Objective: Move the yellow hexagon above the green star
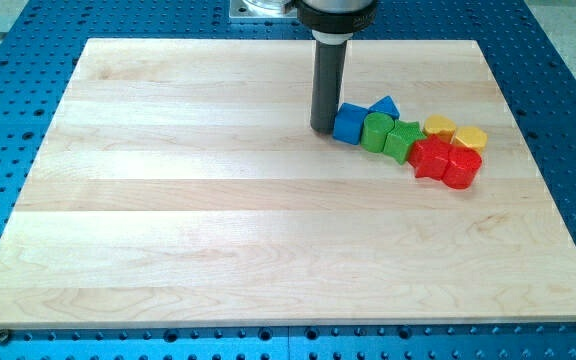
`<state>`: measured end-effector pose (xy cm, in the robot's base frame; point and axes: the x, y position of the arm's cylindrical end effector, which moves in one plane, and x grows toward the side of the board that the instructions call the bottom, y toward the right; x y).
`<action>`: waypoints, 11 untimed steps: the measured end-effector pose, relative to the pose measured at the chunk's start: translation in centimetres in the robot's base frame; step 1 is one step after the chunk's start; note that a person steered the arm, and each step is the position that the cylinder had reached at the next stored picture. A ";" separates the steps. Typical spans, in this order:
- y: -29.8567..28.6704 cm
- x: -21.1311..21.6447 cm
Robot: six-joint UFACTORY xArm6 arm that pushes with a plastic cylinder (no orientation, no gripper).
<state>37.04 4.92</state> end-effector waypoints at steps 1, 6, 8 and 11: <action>0.0 0.0; 21.2 5.0; 14.4 4.8; 9.7 -0.9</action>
